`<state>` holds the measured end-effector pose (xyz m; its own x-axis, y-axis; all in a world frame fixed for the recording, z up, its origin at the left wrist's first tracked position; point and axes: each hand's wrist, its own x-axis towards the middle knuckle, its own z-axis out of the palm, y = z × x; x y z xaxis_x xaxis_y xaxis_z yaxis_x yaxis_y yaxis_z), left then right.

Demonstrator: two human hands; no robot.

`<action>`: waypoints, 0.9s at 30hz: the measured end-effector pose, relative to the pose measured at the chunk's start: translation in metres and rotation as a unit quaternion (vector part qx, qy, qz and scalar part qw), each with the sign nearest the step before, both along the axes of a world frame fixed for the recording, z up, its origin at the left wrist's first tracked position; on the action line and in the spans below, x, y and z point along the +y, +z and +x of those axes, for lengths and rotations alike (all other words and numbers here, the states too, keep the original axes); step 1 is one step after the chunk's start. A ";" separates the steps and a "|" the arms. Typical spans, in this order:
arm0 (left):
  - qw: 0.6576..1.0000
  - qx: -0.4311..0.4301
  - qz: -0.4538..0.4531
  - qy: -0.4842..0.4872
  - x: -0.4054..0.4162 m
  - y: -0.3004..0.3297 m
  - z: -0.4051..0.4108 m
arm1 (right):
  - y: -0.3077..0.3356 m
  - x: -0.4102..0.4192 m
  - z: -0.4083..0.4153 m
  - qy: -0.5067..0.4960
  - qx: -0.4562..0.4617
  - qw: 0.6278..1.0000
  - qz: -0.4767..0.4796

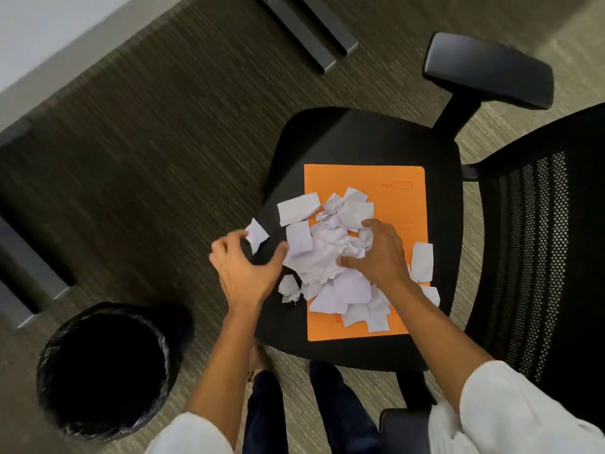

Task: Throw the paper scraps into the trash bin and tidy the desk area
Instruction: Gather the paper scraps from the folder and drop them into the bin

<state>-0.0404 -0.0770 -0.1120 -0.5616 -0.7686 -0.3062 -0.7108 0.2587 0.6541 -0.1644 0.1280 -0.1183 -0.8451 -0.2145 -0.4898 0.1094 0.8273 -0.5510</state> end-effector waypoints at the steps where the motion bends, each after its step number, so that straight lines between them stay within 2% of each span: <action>1: 0.998 -0.029 0.049 0.017 -0.009 -0.008 -0.009 | -0.004 0.000 0.001 0.014 0.011 1.000 0.024; 3: 0.981 -0.055 0.186 0.003 -0.017 -0.021 -0.030 | -0.009 0.001 0.007 0.045 0.045 0.994 0.093; 4: 0.974 -0.061 0.217 -0.034 -0.014 -0.028 -0.038 | -0.011 0.001 0.010 0.052 0.060 0.991 0.111; 6: 0.973 -0.096 0.181 -0.107 0.003 -0.035 -0.041 | -0.014 0.001 0.014 0.044 0.071 0.992 0.096; 8: 0.979 -0.112 0.116 -0.122 0.018 -0.038 -0.033 | -0.016 0.002 0.017 0.042 0.073 0.993 0.082; 10: 0.984 -0.092 0.078 -0.130 0.030 -0.035 -0.019 | -0.017 0.002 0.019 0.044 0.075 0.993 0.081; 13: 0.987 -0.015 0.077 -0.140 0.049 -0.021 -0.009 | -0.017 0.001 0.018 0.033 0.075 0.994 0.067; 16: 0.981 0.031 0.115 -0.152 0.064 -0.006 -0.012 | -0.020 0.000 0.017 0.026 0.074 0.996 0.050; 19: 0.972 0.009 0.142 -0.186 0.071 0.001 -0.021 | -0.026 0.000 0.018 0.012 0.065 0.997 0.037; 21: 0.973 -0.012 0.117 -0.198 0.074 0.003 -0.024 | -0.029 0.000 0.018 0.012 0.055 0.998 0.032; 27: 0.984 -0.029 0.086 -0.150 0.077 -0.004 -0.024 | -0.025 -0.001 0.023 0.034 -0.001 0.995 -0.096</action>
